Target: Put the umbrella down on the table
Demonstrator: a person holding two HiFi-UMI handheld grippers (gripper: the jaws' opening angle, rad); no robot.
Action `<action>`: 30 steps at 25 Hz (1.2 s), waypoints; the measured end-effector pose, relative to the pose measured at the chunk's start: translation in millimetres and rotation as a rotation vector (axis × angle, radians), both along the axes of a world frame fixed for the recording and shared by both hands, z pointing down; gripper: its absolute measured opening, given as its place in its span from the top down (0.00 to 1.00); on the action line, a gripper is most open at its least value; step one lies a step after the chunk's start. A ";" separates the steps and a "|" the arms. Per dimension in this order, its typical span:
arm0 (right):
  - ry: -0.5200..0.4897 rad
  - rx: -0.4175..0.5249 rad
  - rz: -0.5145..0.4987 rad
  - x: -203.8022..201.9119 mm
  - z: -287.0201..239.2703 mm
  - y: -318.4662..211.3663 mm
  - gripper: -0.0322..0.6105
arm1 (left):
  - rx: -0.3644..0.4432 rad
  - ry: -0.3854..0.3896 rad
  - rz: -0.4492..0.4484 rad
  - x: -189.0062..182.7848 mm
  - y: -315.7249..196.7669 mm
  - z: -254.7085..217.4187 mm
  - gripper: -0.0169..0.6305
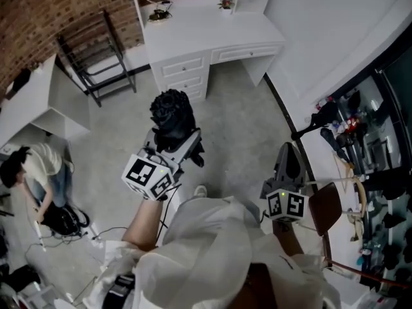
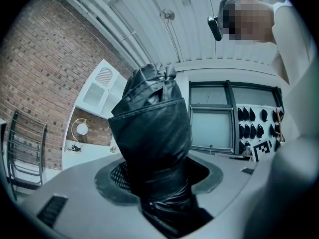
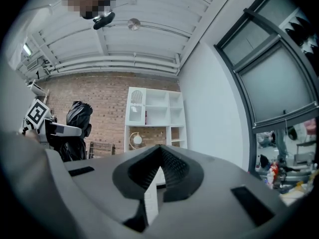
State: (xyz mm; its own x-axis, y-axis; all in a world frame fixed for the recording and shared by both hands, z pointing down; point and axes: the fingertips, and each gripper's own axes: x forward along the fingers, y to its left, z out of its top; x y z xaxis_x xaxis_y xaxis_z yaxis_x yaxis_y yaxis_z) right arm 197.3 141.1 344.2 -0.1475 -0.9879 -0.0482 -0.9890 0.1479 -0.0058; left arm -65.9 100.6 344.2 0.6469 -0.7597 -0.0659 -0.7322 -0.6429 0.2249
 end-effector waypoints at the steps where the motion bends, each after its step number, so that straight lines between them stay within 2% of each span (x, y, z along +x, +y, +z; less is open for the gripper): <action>1: 0.004 -0.004 -0.004 -3.0 -0.1 -3.9 0.92 | -0.005 0.003 0.003 -1.5 -3.5 0.3 0.56; 9: -0.009 -0.024 -0.021 -0.1 9.2 -51.7 0.92 | -0.015 0.005 0.011 7.5 -46.9 1.3 0.56; 15: -0.015 -0.032 -0.054 9.7 21.5 -108.0 0.92 | -0.019 -0.017 0.002 21.7 -93.8 5.1 0.56; 30: -0.035 -0.050 -0.162 63.7 22.1 -331.8 0.92 | -0.024 -0.048 -0.074 86.4 -300.5 -3.2 0.56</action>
State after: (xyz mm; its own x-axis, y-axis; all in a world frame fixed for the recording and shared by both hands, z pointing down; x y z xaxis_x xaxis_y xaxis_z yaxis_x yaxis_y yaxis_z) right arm 260.9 -190.7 366.2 -0.3045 -0.9525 -0.0070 -0.9512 0.3044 -0.0508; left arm 20.5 -199.9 341.0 0.5908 -0.8066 -0.0172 -0.7878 -0.5814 0.2034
